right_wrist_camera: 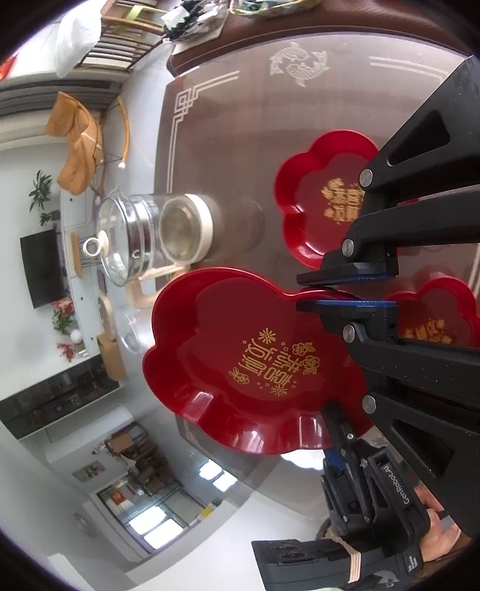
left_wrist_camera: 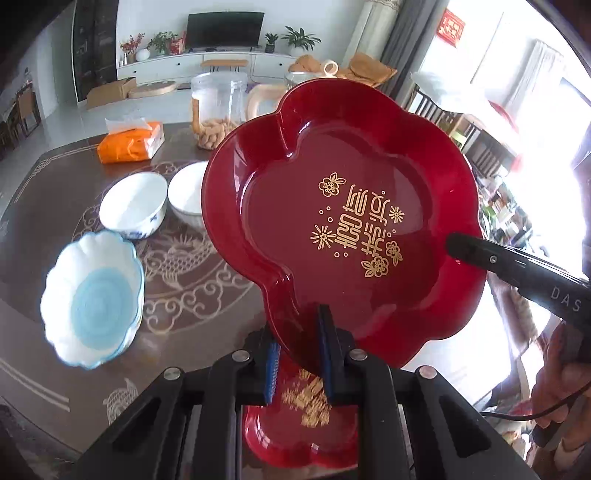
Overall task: Organize plates and bowls
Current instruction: 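Carry the red plate with the right gripper and lower it onto the first plate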
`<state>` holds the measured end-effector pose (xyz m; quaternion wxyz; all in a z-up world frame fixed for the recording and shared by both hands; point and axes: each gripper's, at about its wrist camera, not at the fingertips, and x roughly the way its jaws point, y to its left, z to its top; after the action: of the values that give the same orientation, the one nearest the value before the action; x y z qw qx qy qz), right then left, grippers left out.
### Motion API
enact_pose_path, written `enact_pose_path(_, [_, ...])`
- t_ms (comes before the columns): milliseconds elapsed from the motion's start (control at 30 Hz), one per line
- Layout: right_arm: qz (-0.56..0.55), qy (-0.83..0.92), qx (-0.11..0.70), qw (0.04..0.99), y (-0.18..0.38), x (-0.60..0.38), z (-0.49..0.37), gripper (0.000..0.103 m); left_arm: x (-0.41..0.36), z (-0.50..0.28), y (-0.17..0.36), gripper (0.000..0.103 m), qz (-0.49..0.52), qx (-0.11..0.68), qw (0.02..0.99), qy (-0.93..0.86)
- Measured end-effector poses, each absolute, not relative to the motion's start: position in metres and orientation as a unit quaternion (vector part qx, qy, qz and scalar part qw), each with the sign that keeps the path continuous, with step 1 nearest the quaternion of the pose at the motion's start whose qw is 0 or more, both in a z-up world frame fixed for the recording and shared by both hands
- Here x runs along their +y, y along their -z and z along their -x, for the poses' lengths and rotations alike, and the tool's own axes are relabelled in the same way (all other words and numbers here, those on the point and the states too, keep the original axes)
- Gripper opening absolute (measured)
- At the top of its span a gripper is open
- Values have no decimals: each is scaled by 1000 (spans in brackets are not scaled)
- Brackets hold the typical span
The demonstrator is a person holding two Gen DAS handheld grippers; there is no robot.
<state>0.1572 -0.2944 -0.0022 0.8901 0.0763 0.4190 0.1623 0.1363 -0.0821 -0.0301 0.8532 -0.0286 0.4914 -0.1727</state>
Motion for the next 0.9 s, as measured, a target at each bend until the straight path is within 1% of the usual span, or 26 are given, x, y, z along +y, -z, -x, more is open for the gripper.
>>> enact_pose_path(200, [-122, -150, 455, 869, 59, -276, -98, 11, -71, -83, 73, 18, 3, 523, 834, 175])
enact_pose_path(333, [-154, -136, 485, 850, 97, -276, -90, 11, -71, -69, 97, 18, -1, 543, 821, 174])
enact_pose_path(433, [-161, -122, 500, 842, 115, -280, -89, 11, -77, -58, 105, 19, -10, 547, 818, 178])
enact_pose_path(700, [-153, -108, 524, 831, 131, -287, -91, 10, -88, -49, 121, 19, -3, 569, 799, 196])
enact_pose_path(900, [-143, -99, 535, 827, 131, -285, -95, 11, -92, -48, 118, 22, 4, 586, 784, 206])
